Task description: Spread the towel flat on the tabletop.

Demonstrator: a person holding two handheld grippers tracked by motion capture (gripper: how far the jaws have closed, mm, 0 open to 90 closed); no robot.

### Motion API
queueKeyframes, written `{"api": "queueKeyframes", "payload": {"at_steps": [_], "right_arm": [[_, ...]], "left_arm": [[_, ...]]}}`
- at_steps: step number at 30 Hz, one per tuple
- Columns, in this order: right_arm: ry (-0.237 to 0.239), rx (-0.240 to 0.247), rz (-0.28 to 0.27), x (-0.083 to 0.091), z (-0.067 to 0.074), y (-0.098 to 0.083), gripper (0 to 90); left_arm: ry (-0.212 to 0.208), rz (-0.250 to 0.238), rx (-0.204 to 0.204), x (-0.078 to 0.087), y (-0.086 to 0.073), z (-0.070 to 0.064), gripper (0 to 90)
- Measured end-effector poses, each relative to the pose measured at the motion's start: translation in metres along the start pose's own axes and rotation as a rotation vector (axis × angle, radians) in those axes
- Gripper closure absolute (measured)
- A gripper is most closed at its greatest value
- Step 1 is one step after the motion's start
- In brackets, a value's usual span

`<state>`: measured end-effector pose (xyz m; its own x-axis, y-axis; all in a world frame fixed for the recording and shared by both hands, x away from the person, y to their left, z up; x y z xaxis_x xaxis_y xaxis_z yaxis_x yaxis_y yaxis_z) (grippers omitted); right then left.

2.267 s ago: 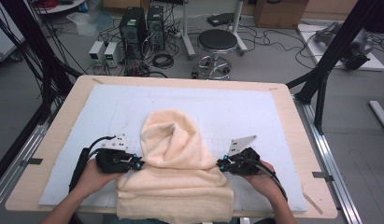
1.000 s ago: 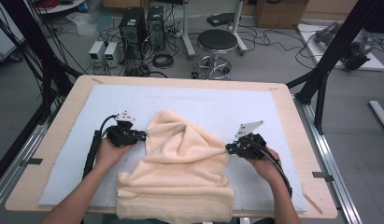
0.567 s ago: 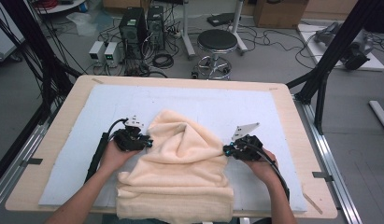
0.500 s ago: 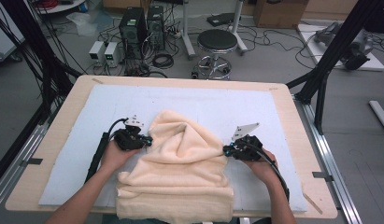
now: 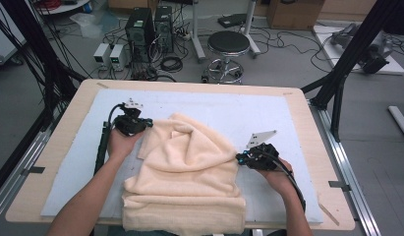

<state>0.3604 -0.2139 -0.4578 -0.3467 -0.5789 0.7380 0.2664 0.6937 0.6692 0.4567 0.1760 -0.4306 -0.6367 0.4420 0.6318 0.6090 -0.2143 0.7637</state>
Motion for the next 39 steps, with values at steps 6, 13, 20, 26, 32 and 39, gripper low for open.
{"api": "queueKeyframes", "payload": {"at_steps": [6, 13, 20, 26, 32, 39], "right_arm": [[0.000, 0.007, -0.001, -0.001, 0.001, 0.001, 85.1], [0.002, 0.001, -0.007, 0.000, 0.001, 0.001, 84.3], [0.014, 0.003, 0.005, -0.005, 0.003, 0.001, 83.6], [0.037, 0.020, 0.016, -0.006, 0.009, 0.000, 85.2], [0.061, 0.047, 0.015, -0.003, 0.018, 0.001, 87.1], [0.037, 0.049, -0.024, 0.006, 0.020, 0.007, 82.4]], "left_arm": [[-0.083, 0.024, -0.038, 0.013, -0.002, -0.006, 70.8], [-0.304, 0.072, -0.127, 0.019, -0.028, -0.041, 63.3], [-0.420, 0.146, -0.172, 0.007, -0.050, -0.062, 67.3], [-0.416, 0.152, -0.208, 0.031, -0.061, -0.064, 84.1], [-0.392, 0.122, -0.209, 0.072, -0.084, -0.054, 84.5], [-0.406, 0.115, -0.185, 0.100, -0.098, -0.042, 82.4]]}}
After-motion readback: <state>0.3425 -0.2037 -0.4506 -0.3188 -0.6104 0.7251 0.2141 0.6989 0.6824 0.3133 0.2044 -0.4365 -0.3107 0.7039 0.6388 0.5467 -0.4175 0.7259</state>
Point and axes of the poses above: each handheld gripper's, and its own axes: x roughly backward along the jaws, y roughly out of its top, z roughly to its left, the point moved 5 cm from there along -x, roughly forward along the jaws, and after that the axes turned 6 degrees about x, right-handed, at the moved point
